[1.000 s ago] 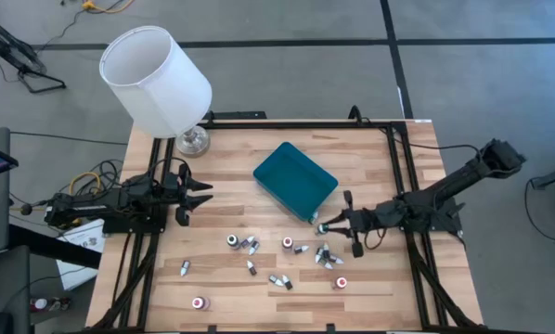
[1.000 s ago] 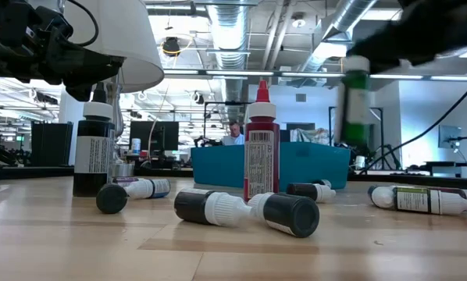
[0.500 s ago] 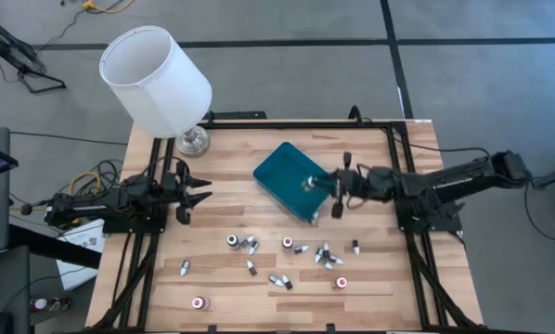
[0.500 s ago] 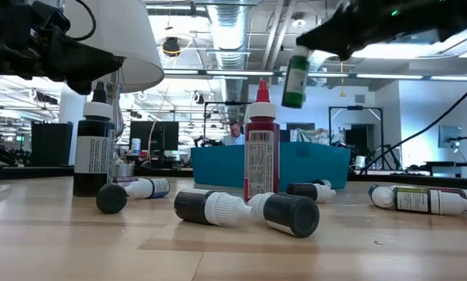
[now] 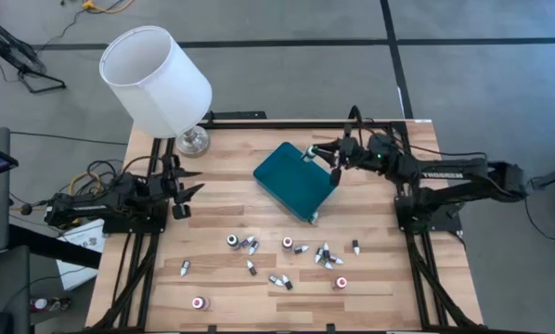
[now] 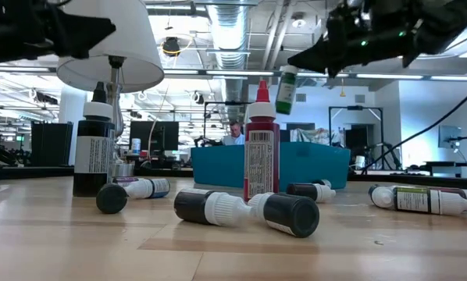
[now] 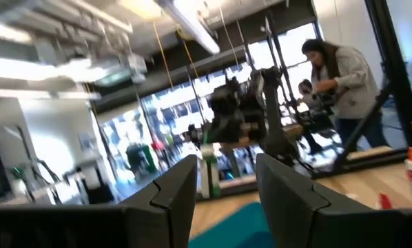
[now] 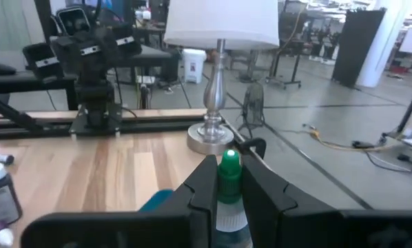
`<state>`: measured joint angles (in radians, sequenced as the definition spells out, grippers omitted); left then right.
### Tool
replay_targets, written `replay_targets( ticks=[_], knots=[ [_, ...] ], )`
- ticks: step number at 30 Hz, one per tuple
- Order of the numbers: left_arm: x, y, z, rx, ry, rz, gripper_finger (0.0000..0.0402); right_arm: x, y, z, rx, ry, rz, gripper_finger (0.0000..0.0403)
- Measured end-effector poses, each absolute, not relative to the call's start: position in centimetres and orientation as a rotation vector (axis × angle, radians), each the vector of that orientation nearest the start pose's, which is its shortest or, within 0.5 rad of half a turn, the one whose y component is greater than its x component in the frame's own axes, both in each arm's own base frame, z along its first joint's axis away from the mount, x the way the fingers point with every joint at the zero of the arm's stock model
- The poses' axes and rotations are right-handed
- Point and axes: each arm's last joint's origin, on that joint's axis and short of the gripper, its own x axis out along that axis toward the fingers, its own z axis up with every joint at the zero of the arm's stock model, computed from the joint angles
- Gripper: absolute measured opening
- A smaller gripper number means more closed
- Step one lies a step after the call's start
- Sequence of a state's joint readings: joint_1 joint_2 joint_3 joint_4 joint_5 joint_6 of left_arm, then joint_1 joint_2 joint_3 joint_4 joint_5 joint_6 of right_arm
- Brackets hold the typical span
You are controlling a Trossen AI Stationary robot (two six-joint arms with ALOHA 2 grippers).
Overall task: Pick & Place food coloring
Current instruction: Put the large green food coloring bottle into the blue bin
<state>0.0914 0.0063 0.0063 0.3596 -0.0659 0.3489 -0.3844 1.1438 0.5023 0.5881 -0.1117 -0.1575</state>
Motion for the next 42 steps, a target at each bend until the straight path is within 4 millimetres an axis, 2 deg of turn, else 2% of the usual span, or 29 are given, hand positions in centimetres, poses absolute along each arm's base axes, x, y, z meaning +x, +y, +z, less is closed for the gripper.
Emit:
replay_targets(
  ticks=[7, 11, 15, 18, 27, 34, 42],
  knots=[
    [8.7, 1.0, 21.0, 0.426, -0.375, 0.253, 0.0143, 26.3, -12.7, 23.4, -0.101, 0.123, -0.245, 0.0043],
    [8.8, 1.1, 20.9, 0.442, -0.356, 0.272, 0.0143, 28.9, -14.5, 22.7, -0.073, 0.169, -0.213, 0.0043],
    [8.7, 1.1, 20.9, 0.439, -0.352, 0.289, 0.0143, 30.3, -15.8, 21.8, -0.039, 0.221, -0.222, 0.0043],
    [8.8, 1.1, 20.9, 0.439, -0.35, 0.288, 0.0143, 30.7, -16.0, 21.1, -0.035, 0.246, -0.223, 0.0043],
    [8.8, 1.2, 20.9, 0.427, -0.336, 0.291, 0.0143, 30.4, -16.6, 20.9, -0.032, 0.26, -0.243, 0.0043],
    [8.8, 1.2, 20.8, 0.412, -0.335, 0.287, 0.0143, 31.2, -17.0, 18.6, -0.01, 0.302, -0.236, 0.0044],
    [8.8, 1.2, 20.8, 0.4, -0.329, 0.282, 0.0143, 31.2, -17.0, 18.7, -0.008, 0.31, -0.238, 0.0044]
  ],
)
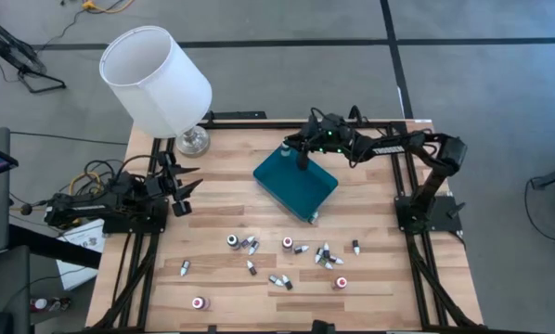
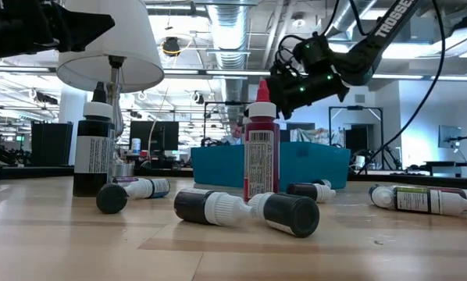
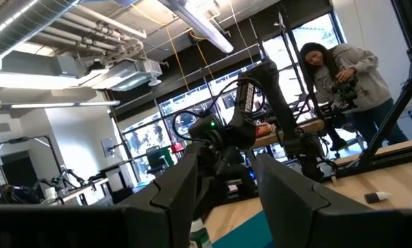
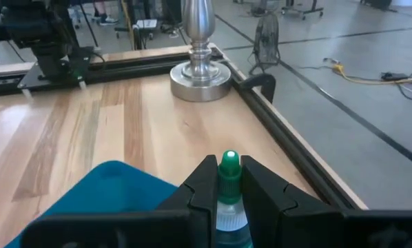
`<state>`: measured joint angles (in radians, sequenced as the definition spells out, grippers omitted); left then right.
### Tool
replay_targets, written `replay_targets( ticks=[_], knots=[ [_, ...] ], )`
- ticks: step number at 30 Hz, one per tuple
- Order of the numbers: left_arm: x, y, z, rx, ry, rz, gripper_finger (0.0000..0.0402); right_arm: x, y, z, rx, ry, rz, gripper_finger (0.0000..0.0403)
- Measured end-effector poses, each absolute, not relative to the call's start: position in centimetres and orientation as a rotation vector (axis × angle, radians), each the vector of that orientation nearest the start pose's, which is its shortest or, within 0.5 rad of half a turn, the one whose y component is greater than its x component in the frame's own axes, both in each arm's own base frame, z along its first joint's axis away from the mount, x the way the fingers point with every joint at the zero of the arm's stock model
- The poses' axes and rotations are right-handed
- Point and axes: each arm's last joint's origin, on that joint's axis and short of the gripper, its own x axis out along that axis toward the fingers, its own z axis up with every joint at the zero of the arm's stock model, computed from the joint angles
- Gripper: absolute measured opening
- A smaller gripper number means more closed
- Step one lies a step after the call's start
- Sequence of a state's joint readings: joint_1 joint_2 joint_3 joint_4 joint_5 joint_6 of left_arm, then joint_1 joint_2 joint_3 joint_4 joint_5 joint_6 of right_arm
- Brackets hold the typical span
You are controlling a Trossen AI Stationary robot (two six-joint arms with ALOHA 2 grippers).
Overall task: Pick & Place food coloring
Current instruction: Put the large green food coloring bottle into the blue bin
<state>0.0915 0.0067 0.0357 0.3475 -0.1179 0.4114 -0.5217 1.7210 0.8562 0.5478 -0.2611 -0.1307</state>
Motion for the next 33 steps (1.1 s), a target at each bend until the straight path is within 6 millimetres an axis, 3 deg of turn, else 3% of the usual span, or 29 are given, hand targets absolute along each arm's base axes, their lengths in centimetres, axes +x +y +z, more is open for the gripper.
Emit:
replay_targets(
  ticks=[20, 33],
  knots=[
    [8.87, 1.15, 20.61, 0.367, -0.329, 0.274, 0.0143, 30.74, -17.67, 18.42, -0.009, 0.34, -0.283, 0.0051],
    [8.87, 1.15, 20.62, 0.36, -0.332, 0.273, 0.0143, 31.13, -16.99, 18.39, -0.007, 0.343, -0.281, 0.005]
  ],
)
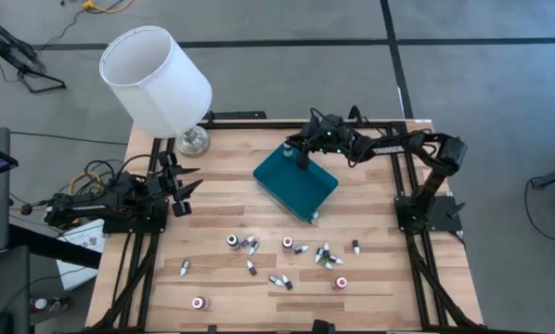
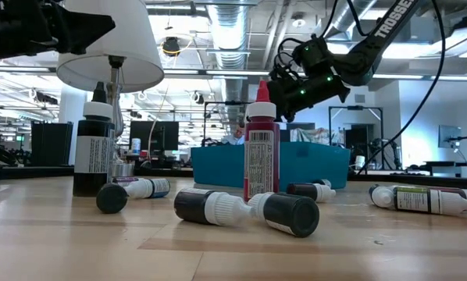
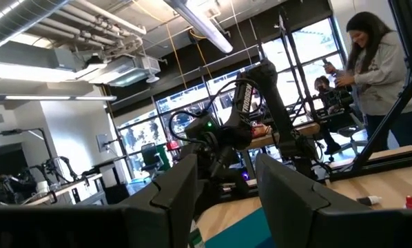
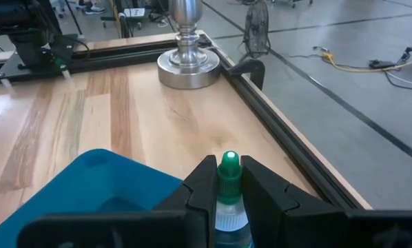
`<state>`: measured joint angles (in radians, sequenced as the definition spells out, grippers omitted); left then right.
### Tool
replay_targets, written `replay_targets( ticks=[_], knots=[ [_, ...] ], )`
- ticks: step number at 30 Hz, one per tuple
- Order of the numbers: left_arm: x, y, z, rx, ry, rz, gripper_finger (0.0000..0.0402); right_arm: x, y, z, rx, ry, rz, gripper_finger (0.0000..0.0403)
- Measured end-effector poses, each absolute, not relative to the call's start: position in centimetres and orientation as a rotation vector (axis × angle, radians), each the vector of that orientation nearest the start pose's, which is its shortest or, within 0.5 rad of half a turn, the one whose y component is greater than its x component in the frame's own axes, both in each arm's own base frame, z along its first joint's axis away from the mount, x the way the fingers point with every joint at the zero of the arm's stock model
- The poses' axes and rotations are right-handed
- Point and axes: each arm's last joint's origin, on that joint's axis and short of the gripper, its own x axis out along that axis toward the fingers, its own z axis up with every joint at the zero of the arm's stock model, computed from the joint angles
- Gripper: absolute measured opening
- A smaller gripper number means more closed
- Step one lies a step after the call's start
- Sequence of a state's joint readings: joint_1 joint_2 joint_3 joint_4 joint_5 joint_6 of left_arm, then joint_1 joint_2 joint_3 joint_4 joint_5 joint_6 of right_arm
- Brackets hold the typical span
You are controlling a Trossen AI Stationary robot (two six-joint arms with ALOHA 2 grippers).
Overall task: Pick & Place food coloring
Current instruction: Put the large green food coloring bottle into the blue bin
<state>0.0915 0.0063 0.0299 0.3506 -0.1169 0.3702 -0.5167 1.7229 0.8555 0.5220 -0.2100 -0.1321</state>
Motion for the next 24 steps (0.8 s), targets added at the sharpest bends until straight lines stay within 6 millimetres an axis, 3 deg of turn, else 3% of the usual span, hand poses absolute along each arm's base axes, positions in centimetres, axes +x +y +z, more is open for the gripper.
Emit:
replay_targets(
  ticks=[12, 20, 24],
  knots=[
    [8.8, 1.1, 20.7, 0.362, -0.338, 0.274, 0.0143, 30.8, -17.0, 17.6, 0.0, 0.374, -0.31, 0.005],
    [8.8, 1.1, 20.7, 0.367, -0.338, 0.273, 0.0143, 31.9, -17.4, 15.4, 0.014, 0.363, -0.306, 0.005],
    [8.8, 1.1, 20.7, 0.369, -0.338, 0.273, 0.0143, 31.8, -17.3, 16.2, -0.006, 0.35, -0.305, 0.0049]
  ],
)
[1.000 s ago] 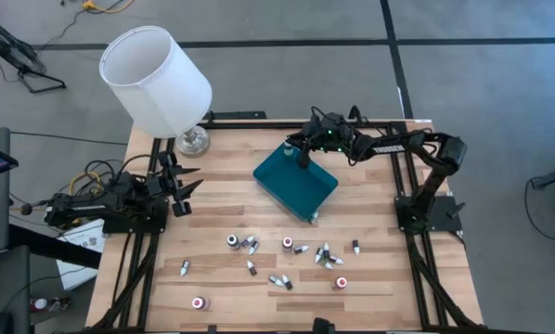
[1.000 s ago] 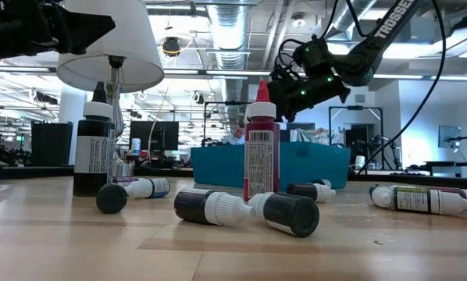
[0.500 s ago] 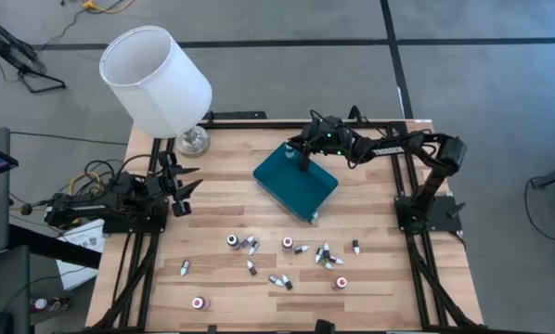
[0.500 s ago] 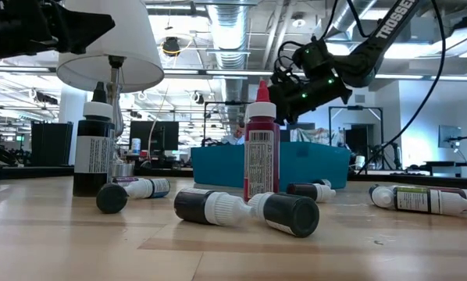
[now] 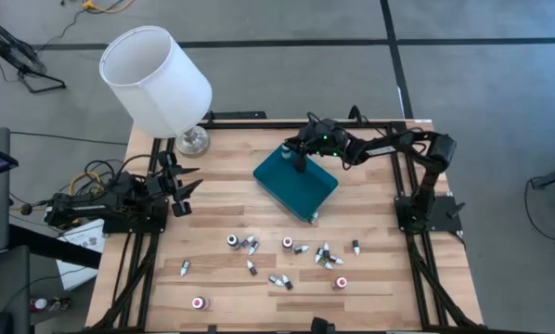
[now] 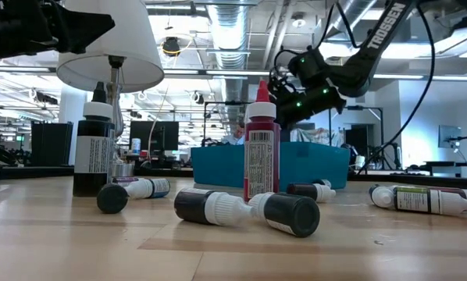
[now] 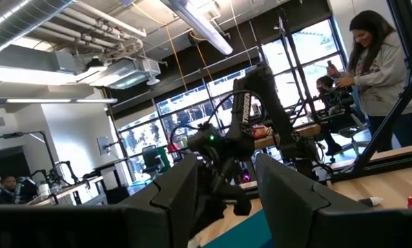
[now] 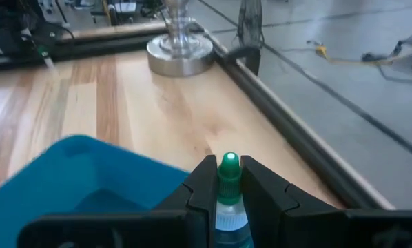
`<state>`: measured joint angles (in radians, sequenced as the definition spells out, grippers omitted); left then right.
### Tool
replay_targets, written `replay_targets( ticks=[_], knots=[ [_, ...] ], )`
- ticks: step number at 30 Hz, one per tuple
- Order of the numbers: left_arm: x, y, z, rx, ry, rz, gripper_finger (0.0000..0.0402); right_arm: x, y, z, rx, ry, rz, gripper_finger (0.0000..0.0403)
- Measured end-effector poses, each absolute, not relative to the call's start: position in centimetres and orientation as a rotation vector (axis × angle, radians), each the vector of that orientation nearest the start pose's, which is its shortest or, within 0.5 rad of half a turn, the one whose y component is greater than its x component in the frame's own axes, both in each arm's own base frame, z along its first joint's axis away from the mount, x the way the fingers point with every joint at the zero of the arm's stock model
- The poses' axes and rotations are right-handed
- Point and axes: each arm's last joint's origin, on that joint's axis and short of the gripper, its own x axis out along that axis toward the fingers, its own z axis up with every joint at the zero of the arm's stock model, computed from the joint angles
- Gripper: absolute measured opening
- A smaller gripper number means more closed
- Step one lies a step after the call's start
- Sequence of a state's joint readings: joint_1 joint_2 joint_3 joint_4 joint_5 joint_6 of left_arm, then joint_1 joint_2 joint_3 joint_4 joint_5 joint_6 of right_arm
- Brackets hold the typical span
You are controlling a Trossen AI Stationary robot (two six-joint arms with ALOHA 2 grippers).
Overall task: Pick & Place food coloring
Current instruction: Put the large green food coloring bottle into the blue bin
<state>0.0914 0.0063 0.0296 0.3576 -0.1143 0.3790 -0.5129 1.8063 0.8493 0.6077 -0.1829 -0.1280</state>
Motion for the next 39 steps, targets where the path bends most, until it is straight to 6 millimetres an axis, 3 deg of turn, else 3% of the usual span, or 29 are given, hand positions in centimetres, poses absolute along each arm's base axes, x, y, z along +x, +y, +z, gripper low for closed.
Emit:
replay_targets(
  ticks=[30, 39],
  knots=[
    [8.9, 1.2, 20.6, 0.361, -0.336, 0.274, 0.0143, 31.9, -17.6, 15.1, -0.006, 0.381, -0.308, 0.005],
    [8.9, 1.2, 20.6, 0.361, -0.336, 0.274, 0.0143, 31.8, -17.6, 15.0, -0.003, 0.391, -0.306, 0.0104]
  ],
)
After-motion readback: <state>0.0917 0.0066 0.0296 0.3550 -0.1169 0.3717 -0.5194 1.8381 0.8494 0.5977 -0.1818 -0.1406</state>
